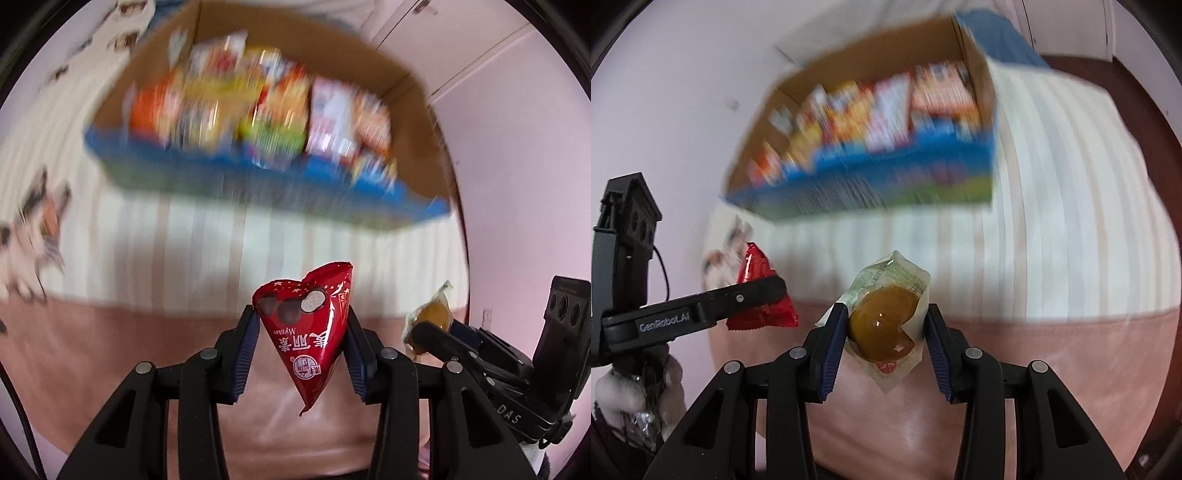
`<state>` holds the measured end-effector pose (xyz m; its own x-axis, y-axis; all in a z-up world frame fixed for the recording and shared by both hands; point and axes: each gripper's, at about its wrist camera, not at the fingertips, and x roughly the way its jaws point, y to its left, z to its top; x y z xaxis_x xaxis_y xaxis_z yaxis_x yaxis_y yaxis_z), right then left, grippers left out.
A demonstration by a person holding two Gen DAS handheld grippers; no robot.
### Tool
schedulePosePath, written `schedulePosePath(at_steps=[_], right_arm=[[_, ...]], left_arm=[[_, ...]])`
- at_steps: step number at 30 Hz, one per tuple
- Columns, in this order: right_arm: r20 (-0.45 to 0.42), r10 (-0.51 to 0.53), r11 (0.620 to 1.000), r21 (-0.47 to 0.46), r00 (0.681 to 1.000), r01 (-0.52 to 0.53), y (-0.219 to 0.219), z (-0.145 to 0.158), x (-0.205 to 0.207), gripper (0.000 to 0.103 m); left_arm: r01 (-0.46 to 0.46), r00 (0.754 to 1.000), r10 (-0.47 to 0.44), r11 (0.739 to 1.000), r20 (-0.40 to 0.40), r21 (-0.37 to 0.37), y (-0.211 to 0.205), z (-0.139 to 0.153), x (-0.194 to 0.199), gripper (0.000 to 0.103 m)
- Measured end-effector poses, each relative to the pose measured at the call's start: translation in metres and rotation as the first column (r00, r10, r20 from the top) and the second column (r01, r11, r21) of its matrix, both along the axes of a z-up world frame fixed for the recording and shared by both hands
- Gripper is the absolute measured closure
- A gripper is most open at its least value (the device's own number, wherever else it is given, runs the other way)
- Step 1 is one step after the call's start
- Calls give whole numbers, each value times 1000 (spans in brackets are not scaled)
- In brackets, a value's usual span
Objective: Organize snacks
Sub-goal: 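Carry both candies into the cardboard box and open both tools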
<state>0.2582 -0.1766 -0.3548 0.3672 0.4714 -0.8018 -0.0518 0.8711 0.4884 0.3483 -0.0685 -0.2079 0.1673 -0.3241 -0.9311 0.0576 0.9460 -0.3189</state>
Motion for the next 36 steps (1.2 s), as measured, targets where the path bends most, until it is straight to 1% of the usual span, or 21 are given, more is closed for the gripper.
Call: schedulePosePath(at_steps=[1,2,5,6,7,10,14,16,19,23,24,25,26,27,28,29,31,32,33,35,36], right_arm=[[33,1,1000,4,999,-1,0,17,8,58],[61,-4,1000,5,998,4,-5,31,16,58],[130,-5,1000,-16,991,8,-10,65,41,58],[141,-7,1000,-21,990,10,-16,71,47,58],[156,-7,999,-32,988,12,-23,77,55,58],[169,-9,997,-71,986,21,-22,86,90,58],[138,-12,991,-127,990,30,-25,76,132,58],[108,-22,990,-138,994,37,-26,65,153,58],[73,-37,987,-156,997,48,-27,50,175,58],[21,-62,980,-187,998,65,-26,28,199,57],[2,-74,979,-189,997,73,-27,22,205,57],[-12,-77,978,-195,997,74,-27,20,207,49],[-28,-76,977,-202,997,68,-25,16,211,41],[-35,-78,976,-209,996,69,-24,14,214,21],[-38,-79,974,-216,996,69,-23,12,214,12],[-38,-74,974,-218,997,64,-21,12,214,11],[-44,-65,967,-249,997,53,-17,11,212,7],[-41,-64,963,-266,997,51,-16,12,211,7],[-38,-62,959,-278,997,49,-15,12,210,6],[-40,-59,952,-302,997,44,-13,12,207,6],[-41,-59,949,-311,997,43,-13,11,206,6]], left_arm=[[4,1000,-4,1000,25,0,1,12,8,62],[5,999,-5,1000,45,1,16,26,19,62],[-6,995,3,1000,104,29,20,53,64,62],[-11,993,6,999,118,41,26,60,75,62],[-13,992,6,999,130,50,42,69,74,62],[-24,988,7,993,155,113,64,75,106,62],[-33,993,11,982,118,187,78,60,152,62],[-36,995,15,974,96,226,82,42,171,62],[-41,998,28,965,53,258,86,12,198,61],[-19,1000,25,952,-14,304,91,-13,222,60],[-14,1000,22,950,-22,312,93,-15,225,59],[-9,1000,18,947,-25,322,93,-18,227,59],[-7,1000,16,942,-25,335,93,-21,230,54],[-11,1000,19,942,-20,335,94,-23,232,46],[-18,1000,24,945,-12,328,94,-25,234,26],[-26,1000,29,947,-5,319,95,-25,233,13],[-39,999,39,954,6,297,97,-25,231,13],[-41,999,40,952,7,303,97,-26,229,11],[-39,999,38,952,10,305,97,-26,227,10],[-38,999,33,952,19,305,96,-27,221,4],[-38,999,32,953,24,299,95,-26,218,4]])
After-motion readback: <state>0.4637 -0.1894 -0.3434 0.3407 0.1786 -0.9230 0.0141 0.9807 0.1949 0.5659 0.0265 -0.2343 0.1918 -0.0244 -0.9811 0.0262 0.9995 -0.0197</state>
